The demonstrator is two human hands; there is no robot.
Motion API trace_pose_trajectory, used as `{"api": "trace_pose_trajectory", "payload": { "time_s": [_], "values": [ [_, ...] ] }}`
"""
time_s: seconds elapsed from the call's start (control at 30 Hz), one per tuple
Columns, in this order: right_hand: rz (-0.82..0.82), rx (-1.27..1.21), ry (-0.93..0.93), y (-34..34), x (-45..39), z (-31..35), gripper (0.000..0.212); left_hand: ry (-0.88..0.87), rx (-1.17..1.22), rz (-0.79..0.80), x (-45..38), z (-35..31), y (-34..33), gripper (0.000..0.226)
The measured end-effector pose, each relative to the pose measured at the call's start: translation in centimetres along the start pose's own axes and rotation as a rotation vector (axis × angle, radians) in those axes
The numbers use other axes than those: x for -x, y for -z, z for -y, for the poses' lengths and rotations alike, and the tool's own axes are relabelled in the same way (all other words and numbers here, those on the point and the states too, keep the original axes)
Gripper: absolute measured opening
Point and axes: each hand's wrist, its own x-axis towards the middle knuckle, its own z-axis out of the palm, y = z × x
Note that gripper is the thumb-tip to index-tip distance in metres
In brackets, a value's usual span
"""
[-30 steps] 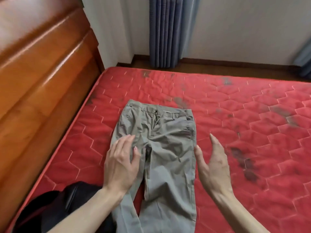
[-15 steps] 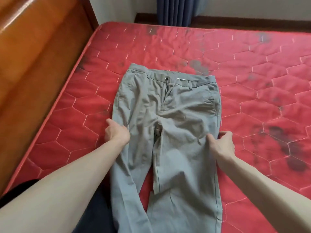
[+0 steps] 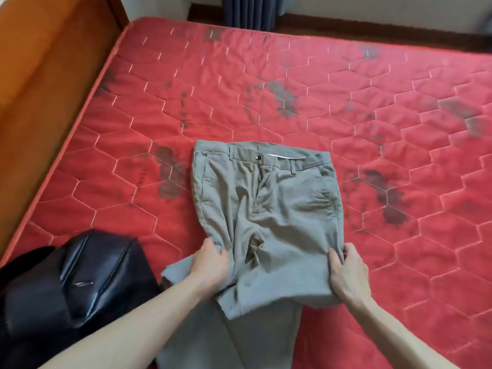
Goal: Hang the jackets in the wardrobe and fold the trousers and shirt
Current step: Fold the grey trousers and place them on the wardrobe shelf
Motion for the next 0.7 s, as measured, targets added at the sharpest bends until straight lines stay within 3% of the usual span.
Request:
{"api": "trace_pose_trajectory", "payload": {
  "time_s": [0.13, 0.2, 0.3, 0.4, 0.47, 0.7],
  "values": [
    [0.015, 0.028, -0.061, 1.3, 6.3, -6.8, 0.019, 0.065, -0.106, 0.313, 4.4, 2.4, -2.5, 0.026],
    [0.061, 0.053, -0.119, 1.6, 8.2, -9.4, 0.021, 0.116, -0.107, 0.348, 4.8, 2.4, -2.5, 0.039],
    [0.086, 0.08, -0.186, 1.9, 7.6, -10.4, 0.028, 0.144, -0.178, 0.194, 3.8, 0.7, -1.7, 0.062],
    [-0.028, 0.0, -0.125, 2.0, 4.0, -8.9, 0.059, 0.194, -0.157, -0.048, 1.3, -1.1, -0.7, 0.089],
    [-0.056, -0.04, -0.096, 2.2, 0.7, -7.1, 0.068, 0.104, -0.163, -0.162, -1.0, -2.2, -0.1, 0.081],
    [-0.018, -0.189, -0.045, 2.4, -9.6, -0.7, 0.087, -0.123, 0.086, -0.334, -8.1, -6.0, 2.3, 0.063]
  ]
}}
